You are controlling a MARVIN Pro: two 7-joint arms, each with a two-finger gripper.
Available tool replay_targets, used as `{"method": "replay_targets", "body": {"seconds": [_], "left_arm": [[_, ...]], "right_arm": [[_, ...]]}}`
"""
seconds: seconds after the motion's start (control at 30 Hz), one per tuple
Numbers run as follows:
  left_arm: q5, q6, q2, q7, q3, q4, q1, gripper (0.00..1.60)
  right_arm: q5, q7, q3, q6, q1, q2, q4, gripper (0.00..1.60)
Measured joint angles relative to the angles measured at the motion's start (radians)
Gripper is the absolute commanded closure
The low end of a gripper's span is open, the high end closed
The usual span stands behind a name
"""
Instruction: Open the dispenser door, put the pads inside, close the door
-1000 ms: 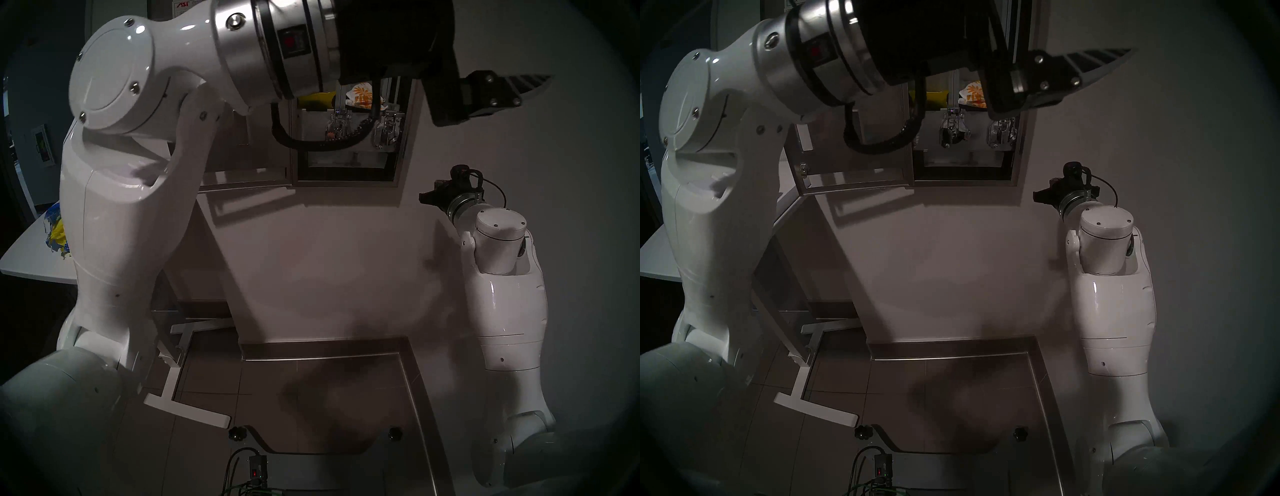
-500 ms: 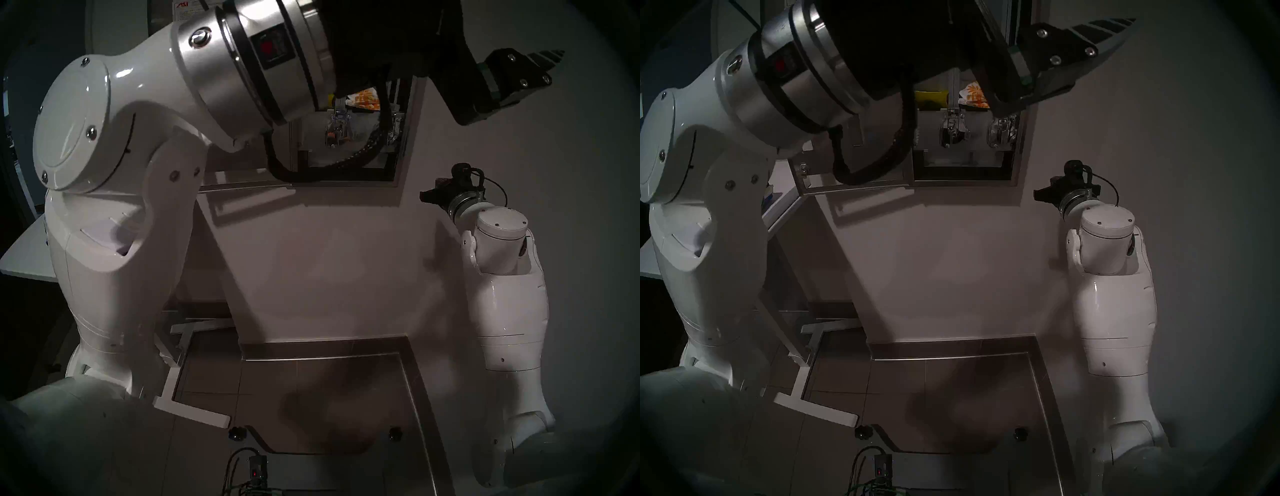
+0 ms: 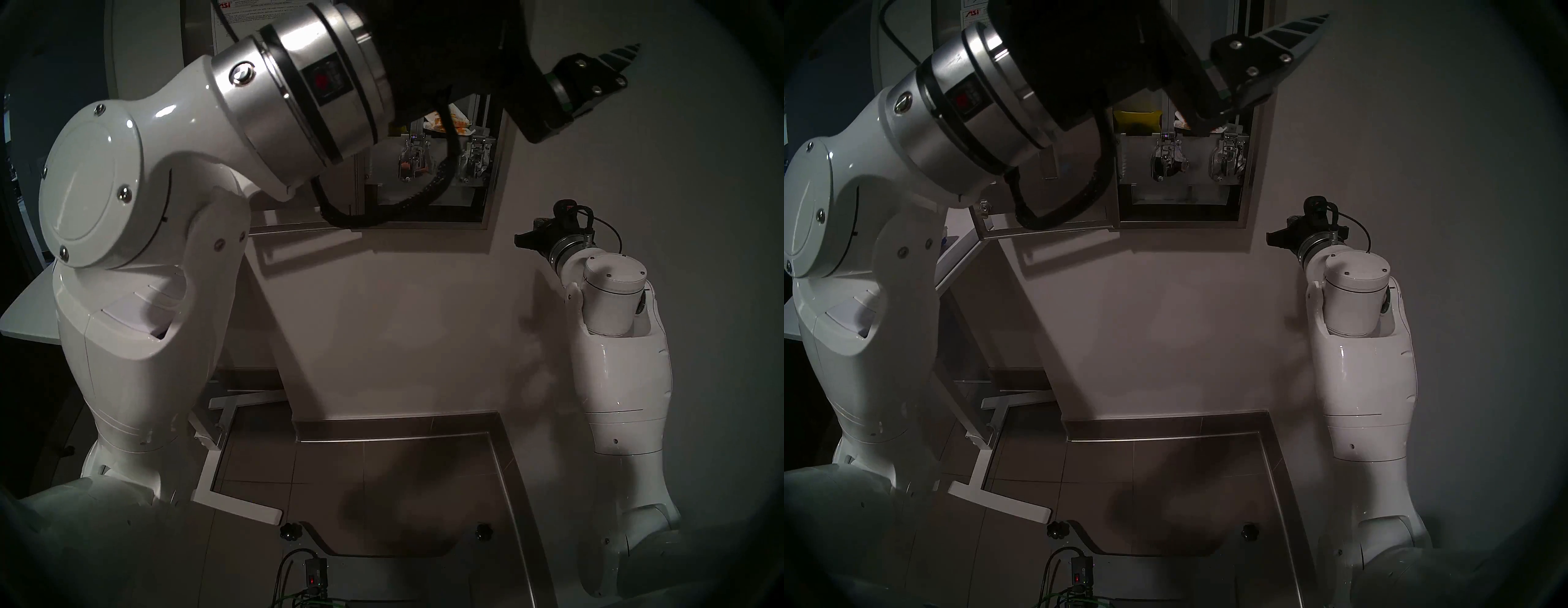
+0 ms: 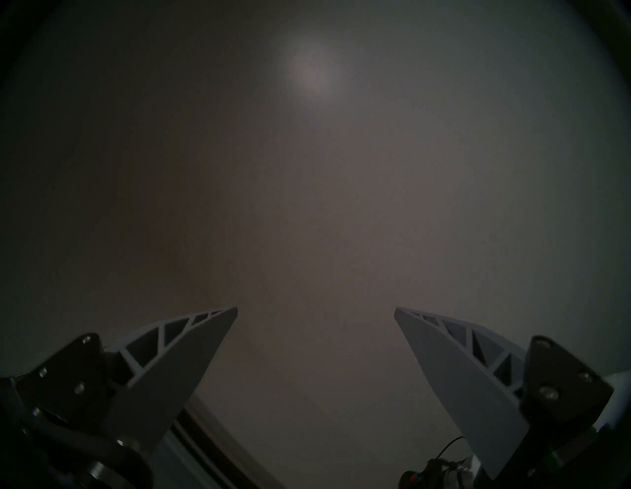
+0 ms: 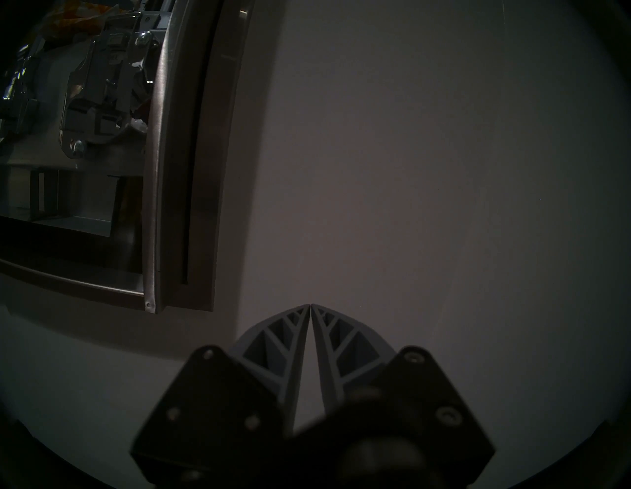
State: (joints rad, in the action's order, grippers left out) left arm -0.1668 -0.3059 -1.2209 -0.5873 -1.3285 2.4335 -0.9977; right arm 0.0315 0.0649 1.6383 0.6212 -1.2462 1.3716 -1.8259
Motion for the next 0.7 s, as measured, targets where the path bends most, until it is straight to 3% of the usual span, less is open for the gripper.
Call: {"method": "replay_targets", "body": {"seconds": [0.3, 0.7], "left_arm": [[0.010, 0.026, 0.068, 0.004, -0.138, 0.006, -0.105, 0.00], [-0.014, 0.042, 0.147, 0.018, -0.336, 0.008, -0.144, 0.00]], "right_arm": [[-0.001, -0.001, 0.000, 0.000, 0.000, 0.000, 0.000, 1.09], [-0.001, -0.002, 0.000, 0.000, 0.000, 0.000, 0.001, 1.09]]}}
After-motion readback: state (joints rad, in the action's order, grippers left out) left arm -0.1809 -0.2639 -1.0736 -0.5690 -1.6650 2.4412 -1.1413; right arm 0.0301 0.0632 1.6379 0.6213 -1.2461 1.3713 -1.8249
